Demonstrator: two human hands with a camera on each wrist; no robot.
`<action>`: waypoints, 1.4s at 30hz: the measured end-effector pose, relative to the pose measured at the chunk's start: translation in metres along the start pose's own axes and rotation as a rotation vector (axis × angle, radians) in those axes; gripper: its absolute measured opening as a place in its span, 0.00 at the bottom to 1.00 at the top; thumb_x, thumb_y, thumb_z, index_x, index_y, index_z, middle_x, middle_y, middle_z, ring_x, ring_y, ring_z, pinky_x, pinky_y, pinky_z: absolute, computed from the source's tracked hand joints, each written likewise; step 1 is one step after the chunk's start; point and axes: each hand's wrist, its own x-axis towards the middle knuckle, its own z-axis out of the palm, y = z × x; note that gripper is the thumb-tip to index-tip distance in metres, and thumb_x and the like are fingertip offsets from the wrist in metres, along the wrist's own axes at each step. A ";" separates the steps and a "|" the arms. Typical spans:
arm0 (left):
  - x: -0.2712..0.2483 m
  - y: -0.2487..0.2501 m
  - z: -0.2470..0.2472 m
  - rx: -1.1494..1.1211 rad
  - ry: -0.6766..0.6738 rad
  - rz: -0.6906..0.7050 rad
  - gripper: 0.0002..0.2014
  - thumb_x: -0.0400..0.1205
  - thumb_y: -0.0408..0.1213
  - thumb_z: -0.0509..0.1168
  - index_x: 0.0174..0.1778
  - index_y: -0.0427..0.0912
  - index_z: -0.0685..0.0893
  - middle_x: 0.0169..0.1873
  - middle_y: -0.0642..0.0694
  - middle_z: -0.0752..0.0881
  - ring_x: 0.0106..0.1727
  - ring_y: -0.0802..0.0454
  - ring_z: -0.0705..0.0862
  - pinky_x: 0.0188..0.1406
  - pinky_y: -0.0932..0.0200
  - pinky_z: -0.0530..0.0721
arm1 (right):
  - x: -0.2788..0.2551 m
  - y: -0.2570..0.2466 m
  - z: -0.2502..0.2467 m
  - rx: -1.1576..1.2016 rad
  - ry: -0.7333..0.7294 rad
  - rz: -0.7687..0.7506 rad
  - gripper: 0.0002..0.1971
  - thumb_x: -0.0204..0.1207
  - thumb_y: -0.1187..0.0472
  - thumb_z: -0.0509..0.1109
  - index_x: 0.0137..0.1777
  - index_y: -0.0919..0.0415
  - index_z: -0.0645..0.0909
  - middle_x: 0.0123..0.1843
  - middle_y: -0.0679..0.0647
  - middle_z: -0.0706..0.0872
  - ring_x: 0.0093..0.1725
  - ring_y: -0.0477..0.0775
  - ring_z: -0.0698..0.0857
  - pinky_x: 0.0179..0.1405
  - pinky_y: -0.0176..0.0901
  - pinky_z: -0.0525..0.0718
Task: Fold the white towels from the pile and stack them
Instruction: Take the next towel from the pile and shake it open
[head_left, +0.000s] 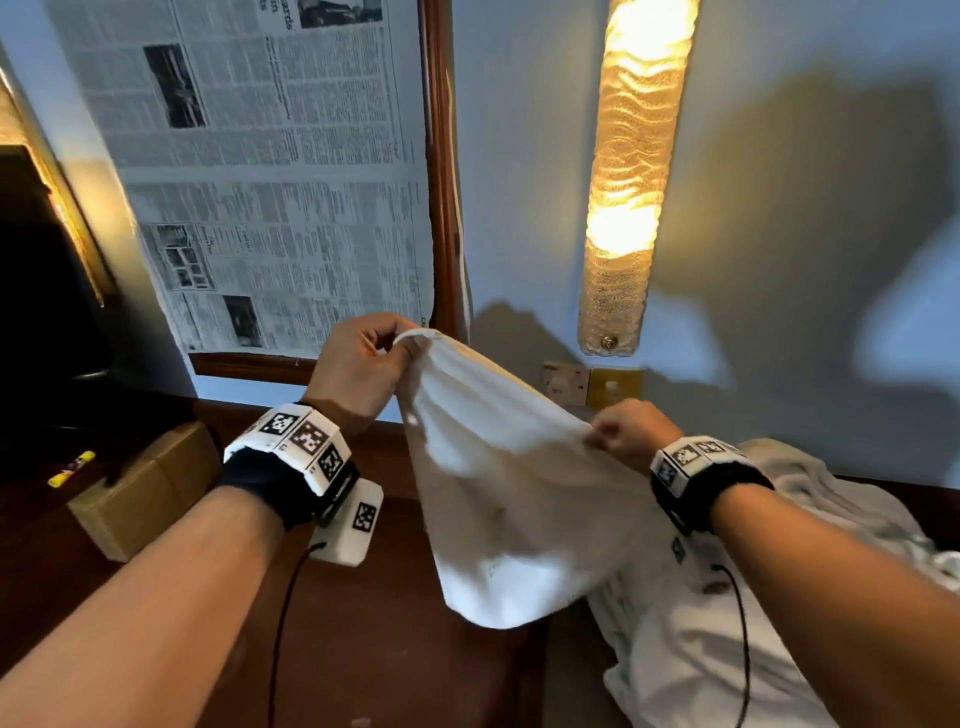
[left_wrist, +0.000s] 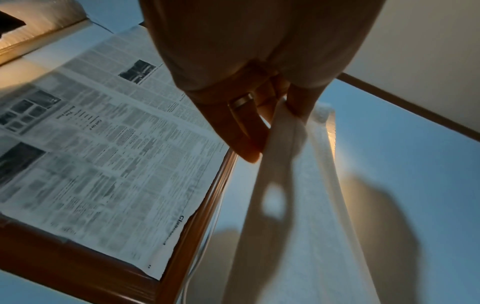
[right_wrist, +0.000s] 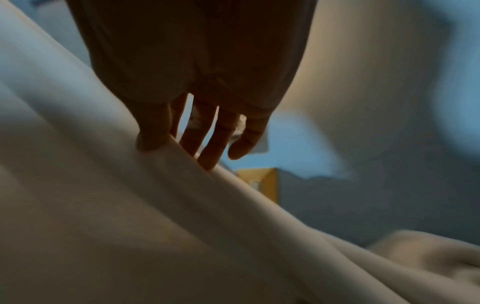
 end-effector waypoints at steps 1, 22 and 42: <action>-0.002 -0.003 -0.007 -0.001 -0.021 0.012 0.08 0.86 0.35 0.68 0.42 0.45 0.89 0.39 0.44 0.90 0.45 0.44 0.88 0.52 0.37 0.88 | -0.005 0.005 0.006 0.033 -0.002 0.075 0.08 0.81 0.56 0.71 0.42 0.54 0.89 0.46 0.55 0.90 0.51 0.59 0.86 0.48 0.43 0.79; -0.059 0.047 0.040 -0.687 -0.394 0.028 0.13 0.90 0.36 0.59 0.43 0.43 0.84 0.31 0.57 0.85 0.34 0.61 0.82 0.37 0.65 0.78 | -0.131 -0.182 -0.085 0.212 0.736 -0.097 0.08 0.78 0.53 0.68 0.41 0.55 0.85 0.35 0.52 0.86 0.37 0.58 0.82 0.41 0.53 0.82; -0.079 0.115 0.106 -0.608 -0.324 0.084 0.25 0.80 0.65 0.61 0.35 0.45 0.78 0.36 0.38 0.76 0.40 0.44 0.75 0.45 0.45 0.71 | -0.190 -0.036 -0.085 0.414 0.711 -0.014 0.12 0.71 0.66 0.67 0.50 0.62 0.90 0.45 0.55 0.91 0.48 0.52 0.88 0.51 0.41 0.82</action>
